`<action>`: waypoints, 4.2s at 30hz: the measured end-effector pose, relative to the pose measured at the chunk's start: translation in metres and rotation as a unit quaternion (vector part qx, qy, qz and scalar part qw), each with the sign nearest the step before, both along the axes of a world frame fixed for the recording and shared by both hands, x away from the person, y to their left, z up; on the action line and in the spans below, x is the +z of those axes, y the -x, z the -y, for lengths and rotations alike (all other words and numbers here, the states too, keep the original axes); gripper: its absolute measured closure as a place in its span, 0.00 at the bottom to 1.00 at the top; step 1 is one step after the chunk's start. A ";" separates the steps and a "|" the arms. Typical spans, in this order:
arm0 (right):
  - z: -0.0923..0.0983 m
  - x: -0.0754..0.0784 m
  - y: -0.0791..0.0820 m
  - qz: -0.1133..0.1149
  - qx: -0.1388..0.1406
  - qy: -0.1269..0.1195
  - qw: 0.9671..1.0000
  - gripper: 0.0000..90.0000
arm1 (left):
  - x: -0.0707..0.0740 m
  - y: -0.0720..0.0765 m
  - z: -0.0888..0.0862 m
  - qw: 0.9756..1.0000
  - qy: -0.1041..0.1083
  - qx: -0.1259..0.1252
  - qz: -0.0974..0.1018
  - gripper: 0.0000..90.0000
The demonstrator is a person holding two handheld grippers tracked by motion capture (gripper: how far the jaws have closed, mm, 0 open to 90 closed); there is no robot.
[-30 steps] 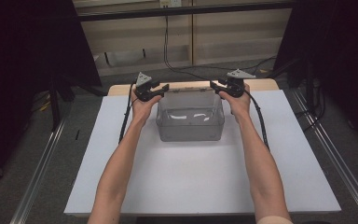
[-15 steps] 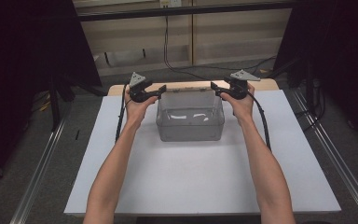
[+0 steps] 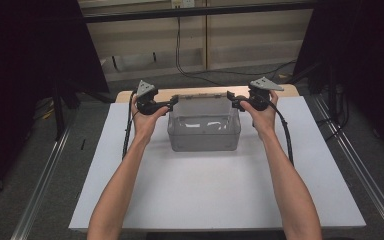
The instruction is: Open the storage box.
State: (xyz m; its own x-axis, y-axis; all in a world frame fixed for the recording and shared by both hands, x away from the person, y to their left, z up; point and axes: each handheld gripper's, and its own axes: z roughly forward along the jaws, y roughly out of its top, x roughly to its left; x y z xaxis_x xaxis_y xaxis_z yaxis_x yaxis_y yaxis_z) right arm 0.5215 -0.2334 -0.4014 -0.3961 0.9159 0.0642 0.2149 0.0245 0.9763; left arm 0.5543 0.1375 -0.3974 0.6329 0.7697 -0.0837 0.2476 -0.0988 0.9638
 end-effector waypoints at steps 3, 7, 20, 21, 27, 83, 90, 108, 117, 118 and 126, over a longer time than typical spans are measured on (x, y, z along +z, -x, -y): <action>0.001 0.002 0.007 0.000 -0.001 -0.001 1.000 0.00 | 0.000 0.008 -0.001 1.000 0.004 0.000 0.001 0.03; 0.002 0.005 0.017 0.021 -0.001 0.003 1.000 0.00 | 0.003 0.015 -0.004 1.000 -0.005 0.008 0.012 0.02; 0.004 0.008 0.040 0.025 -0.027 0.025 0.999 0.00 | 0.007 0.043 -0.013 0.999 0.004 0.020 0.039 0.02; 0.004 0.008 0.043 0.026 -0.029 0.029 0.999 0.00 | 0.005 0.045 -0.015 0.999 0.005 0.017 0.039 0.02; 0.011 0.006 0.052 0.030 -0.042 0.032 0.998 0.01 | 0.000 0.056 -0.024 0.999 0.022 0.021 0.040 0.01; 0.042 -0.012 0.189 0.053 -0.067 0.027 0.996 0.00 | -0.026 0.195 -0.080 0.997 0.046 0.055 0.043 0.03; 0.045 -0.014 0.207 0.060 -0.072 0.035 0.995 0.00 | -0.026 0.205 -0.086 0.996 0.042 0.060 0.054 0.03; 0.061 -0.024 0.254 0.047 -0.092 0.045 0.994 0.00 | -0.033 0.236 -0.103 0.995 0.032 0.077 0.045 0.03; 0.067 -0.030 0.272 0.041 -0.087 0.044 0.994 0.00 | -0.036 0.248 -0.104 0.997 0.037 0.060 0.041 0.03; 0.068 -0.031 0.272 0.037 -0.088 0.042 0.994 0.00 | -0.036 0.249 -0.104 0.997 0.037 0.060 0.039 0.03; 0.077 -0.034 0.278 0.044 -0.105 0.037 0.993 0.00 | -0.042 0.255 -0.106 0.995 0.044 0.081 0.034 0.03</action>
